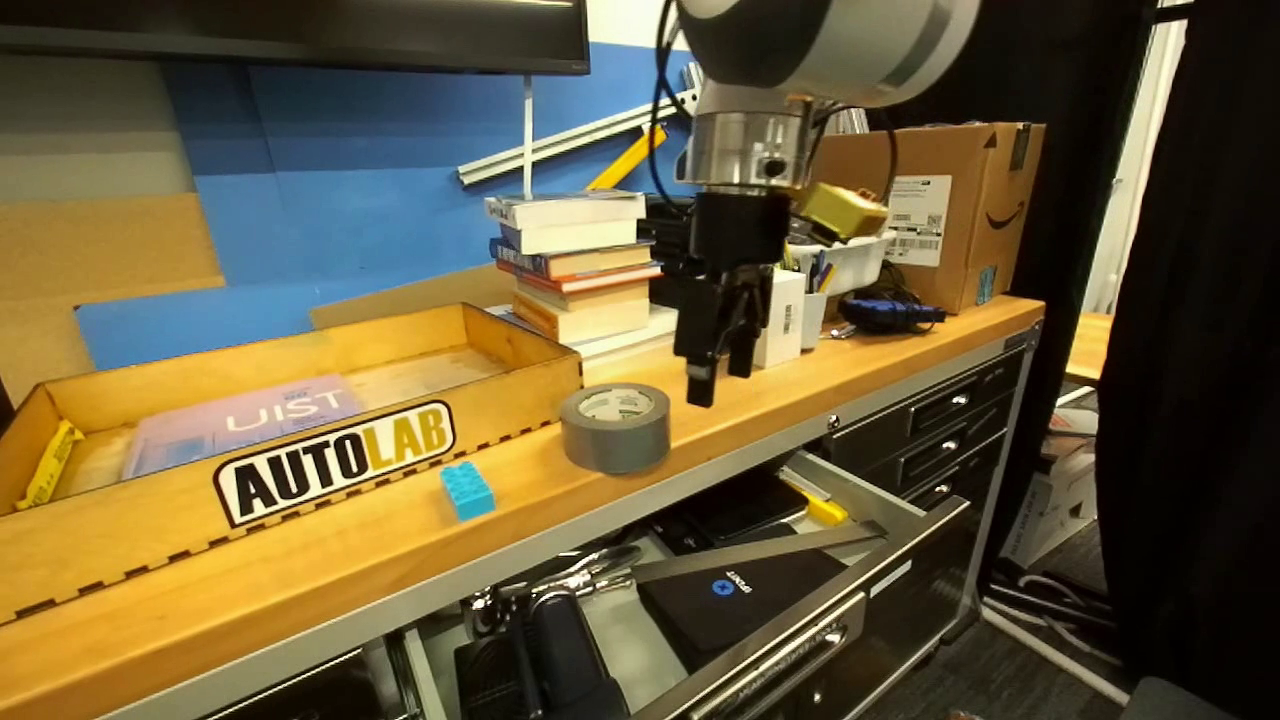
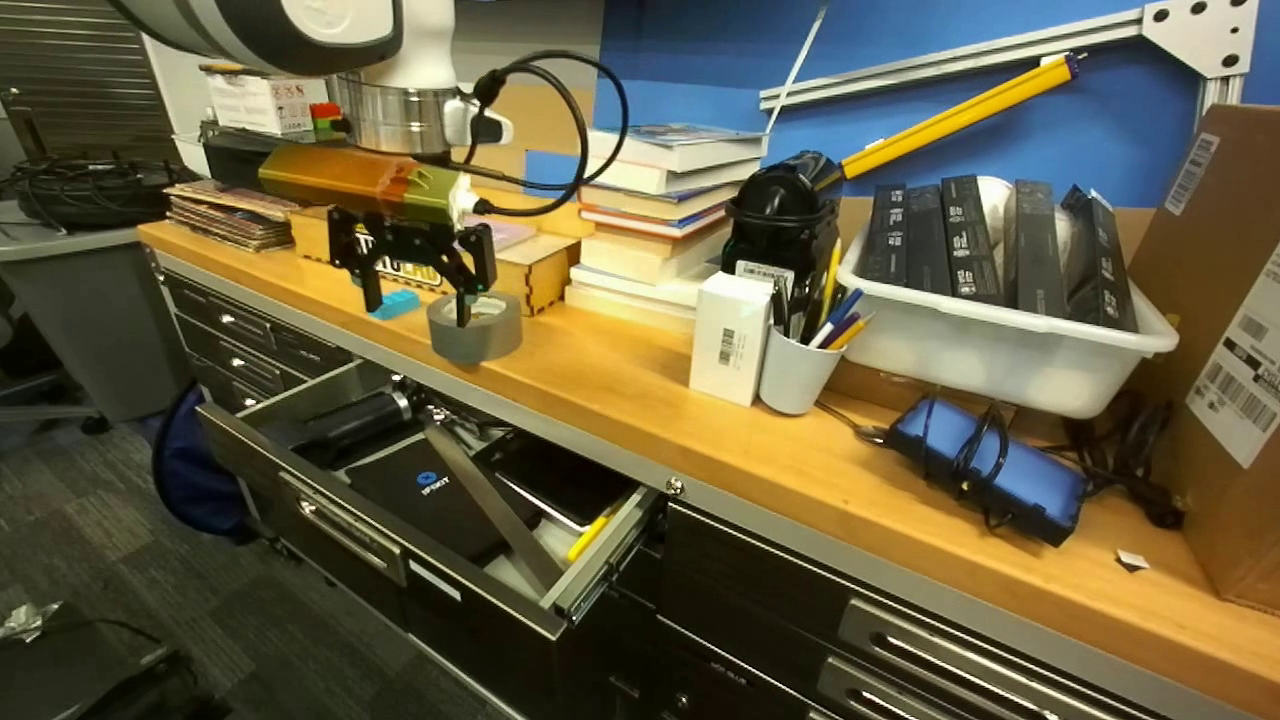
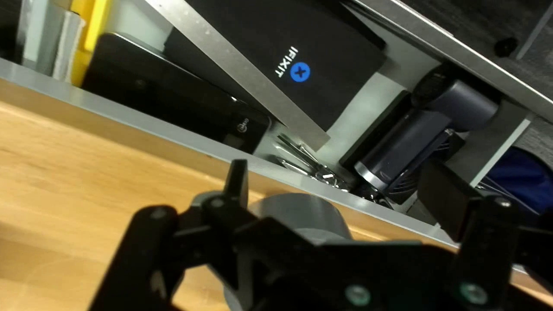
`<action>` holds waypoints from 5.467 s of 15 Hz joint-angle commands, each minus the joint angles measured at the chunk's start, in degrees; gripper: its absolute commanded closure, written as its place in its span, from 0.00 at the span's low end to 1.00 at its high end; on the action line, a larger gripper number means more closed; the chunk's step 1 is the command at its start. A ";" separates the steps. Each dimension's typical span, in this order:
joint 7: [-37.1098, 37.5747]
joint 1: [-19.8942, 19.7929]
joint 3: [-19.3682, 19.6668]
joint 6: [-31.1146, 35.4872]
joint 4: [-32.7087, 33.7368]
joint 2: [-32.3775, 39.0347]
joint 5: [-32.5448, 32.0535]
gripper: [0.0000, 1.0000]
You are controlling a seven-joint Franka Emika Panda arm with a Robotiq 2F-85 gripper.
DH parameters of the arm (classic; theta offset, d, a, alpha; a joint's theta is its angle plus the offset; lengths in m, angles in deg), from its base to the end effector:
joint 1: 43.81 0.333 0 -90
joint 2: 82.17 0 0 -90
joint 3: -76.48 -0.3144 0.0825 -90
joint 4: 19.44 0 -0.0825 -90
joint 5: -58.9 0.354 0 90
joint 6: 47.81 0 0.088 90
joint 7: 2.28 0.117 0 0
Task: Pick up the blue object from the counter and put it in the open drawer and close it
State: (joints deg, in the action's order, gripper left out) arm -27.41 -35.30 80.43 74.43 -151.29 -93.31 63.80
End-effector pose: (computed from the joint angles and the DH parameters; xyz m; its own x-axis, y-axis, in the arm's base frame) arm 0.4562 0.0401 0.4330 0.8889 0.4544 0.0585 0.4577 -0.8865 -0.0683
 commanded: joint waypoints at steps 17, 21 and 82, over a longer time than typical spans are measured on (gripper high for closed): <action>26.13 5.34 -14.52 -12.94 30.78 28.69 -6.05 0.00; 34.84 7.16 -13.68 -10.57 34.80 32.90 -10.31 0.00; 4.19 -7.20 0.29 11.00 -24.54 2.73 12.64 0.00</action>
State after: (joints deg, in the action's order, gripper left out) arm -25.25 -42.04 80.55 86.33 -175.46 -91.67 76.31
